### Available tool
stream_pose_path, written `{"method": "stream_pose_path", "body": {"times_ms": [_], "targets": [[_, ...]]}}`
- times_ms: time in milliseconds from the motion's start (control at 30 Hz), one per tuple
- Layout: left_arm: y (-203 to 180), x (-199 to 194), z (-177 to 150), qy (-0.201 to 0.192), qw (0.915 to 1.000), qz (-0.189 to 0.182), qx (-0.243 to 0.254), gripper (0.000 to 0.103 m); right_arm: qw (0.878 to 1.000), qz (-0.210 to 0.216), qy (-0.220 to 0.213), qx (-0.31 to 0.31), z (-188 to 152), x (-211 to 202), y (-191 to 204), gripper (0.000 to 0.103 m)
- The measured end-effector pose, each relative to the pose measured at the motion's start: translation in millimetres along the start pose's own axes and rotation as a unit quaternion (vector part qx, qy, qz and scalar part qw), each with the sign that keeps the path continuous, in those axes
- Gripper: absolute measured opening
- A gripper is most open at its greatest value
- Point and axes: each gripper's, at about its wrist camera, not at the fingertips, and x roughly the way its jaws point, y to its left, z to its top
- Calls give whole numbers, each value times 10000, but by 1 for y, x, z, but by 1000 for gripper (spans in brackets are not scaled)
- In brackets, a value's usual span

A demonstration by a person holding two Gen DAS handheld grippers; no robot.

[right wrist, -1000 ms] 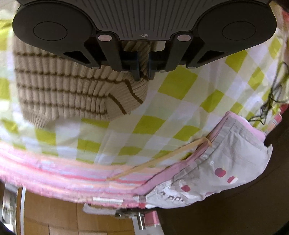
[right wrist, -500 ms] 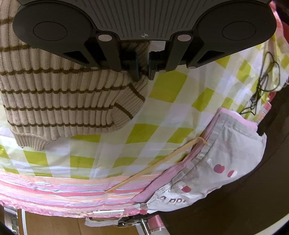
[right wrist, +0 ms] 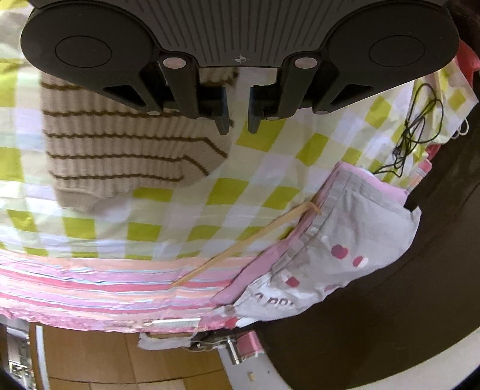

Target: Fold small clothes

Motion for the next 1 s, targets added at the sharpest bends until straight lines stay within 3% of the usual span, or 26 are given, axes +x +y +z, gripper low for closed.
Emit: {"method": "stream_pose_path", "body": {"times_ms": [200, 433, 533, 667, 900, 1000], "targets": [[2, -2, 1, -134, 9999, 54, -38, 28, 9984, -517, -184, -104, -15, -29, -31, 25], [12, -10, 6, -400, 9986, 95, -318, 28, 9965, -763, -313, 138, -40, -56, -75, 36], [10, -16, 11, -615, 9971, 224, -389, 30, 9972, -632, -235, 316, -49, -58, -92, 43], [6, -8, 20, -526, 9969, 44, -590, 33, 9977, -368, -258, 507, -57, -53, -108, 51], [-22, 21, 32, -506, 9984, 110, -233, 39, 9968, -170, -327, 704, -64, -50, -120, 57], [-17, 40, 32, -370, 9985, 353, -199, 39, 9956, -97, -386, 849, -66, -53, -125, 59]]}}
